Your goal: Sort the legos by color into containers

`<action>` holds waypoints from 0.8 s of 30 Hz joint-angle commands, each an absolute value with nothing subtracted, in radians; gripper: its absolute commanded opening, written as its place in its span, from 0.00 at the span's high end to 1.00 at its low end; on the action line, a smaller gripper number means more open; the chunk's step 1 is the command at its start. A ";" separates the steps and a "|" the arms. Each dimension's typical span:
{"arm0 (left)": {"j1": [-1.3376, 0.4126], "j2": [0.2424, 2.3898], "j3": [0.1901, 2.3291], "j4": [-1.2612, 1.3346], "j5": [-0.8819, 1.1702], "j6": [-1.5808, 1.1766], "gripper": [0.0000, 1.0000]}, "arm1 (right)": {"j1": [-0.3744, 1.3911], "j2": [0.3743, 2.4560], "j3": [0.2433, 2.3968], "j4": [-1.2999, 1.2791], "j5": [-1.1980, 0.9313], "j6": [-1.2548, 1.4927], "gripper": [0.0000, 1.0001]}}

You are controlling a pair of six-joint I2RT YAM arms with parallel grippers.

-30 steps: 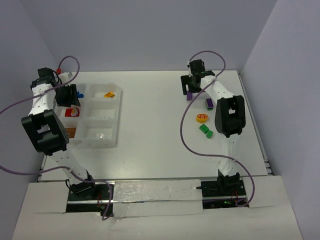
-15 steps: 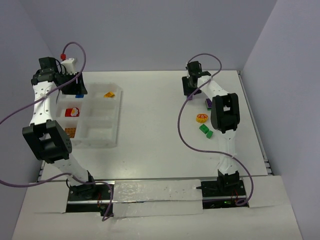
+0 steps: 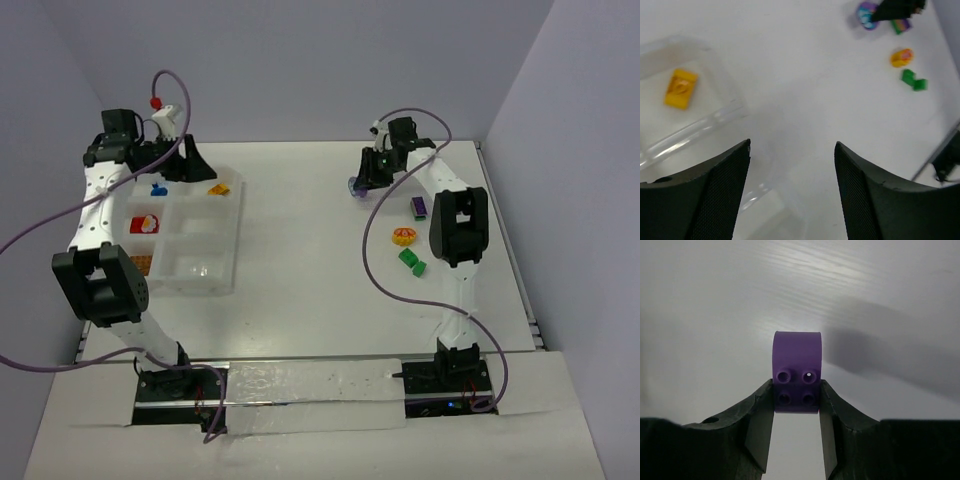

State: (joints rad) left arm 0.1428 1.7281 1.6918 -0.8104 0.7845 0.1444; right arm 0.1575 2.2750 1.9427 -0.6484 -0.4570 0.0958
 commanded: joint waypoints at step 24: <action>-0.167 1.786 1.687 -0.064 1.279 -0.598 0.20 | 0.382 2.016 1.862 0.399 -1.411 0.937 1.00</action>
State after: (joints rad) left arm -0.1458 1.7920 1.6806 -0.1468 1.2445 -0.5522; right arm 0.3732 2.0720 1.8412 0.4341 -1.3940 0.9879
